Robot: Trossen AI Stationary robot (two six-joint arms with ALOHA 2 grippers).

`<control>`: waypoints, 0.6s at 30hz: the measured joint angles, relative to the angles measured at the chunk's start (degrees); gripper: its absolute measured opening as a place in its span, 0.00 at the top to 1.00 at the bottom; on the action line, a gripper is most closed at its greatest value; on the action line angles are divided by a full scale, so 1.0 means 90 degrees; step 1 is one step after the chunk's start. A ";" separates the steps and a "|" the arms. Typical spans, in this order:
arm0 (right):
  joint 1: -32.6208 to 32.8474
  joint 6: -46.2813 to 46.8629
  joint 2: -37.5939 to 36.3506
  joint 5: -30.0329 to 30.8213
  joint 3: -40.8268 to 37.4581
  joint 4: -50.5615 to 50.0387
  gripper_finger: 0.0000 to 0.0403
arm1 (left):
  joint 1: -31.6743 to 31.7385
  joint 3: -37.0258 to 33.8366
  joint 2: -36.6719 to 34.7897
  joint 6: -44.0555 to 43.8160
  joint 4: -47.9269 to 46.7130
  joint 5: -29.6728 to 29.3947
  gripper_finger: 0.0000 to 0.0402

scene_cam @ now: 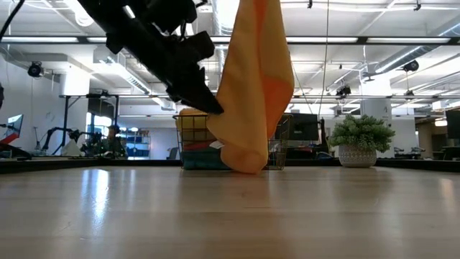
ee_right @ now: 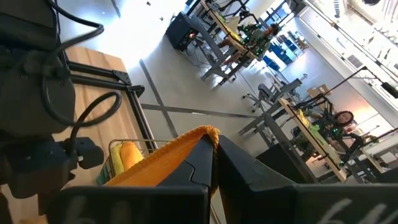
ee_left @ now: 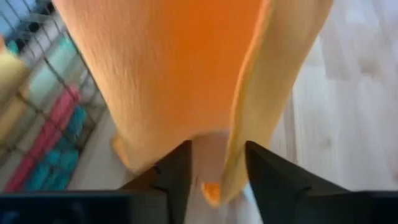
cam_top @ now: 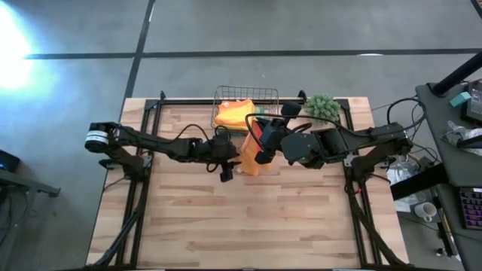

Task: Fold microfiber towels
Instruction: Fold the orange microfiber cloth

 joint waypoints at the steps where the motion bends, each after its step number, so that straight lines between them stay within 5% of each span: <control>1: 0.0000 0.0002 0.0000 0.0000 0.0000 0.0000 0.98 | 0.0000 0.0000 0.0002 0.0014 0.0121 0.0000 0.70; 8: 0.0000 -0.0085 -0.0001 0.0009 0.0000 0.0000 0.98 | 0.0000 0.0002 -0.0004 -0.0011 0.0108 0.0009 0.97; 18: 0.0206 0.0258 -0.0240 0.0019 0.0000 -0.0447 0.98 | -0.0184 0.0449 -0.1164 -0.0152 -0.1741 0.0020 1.00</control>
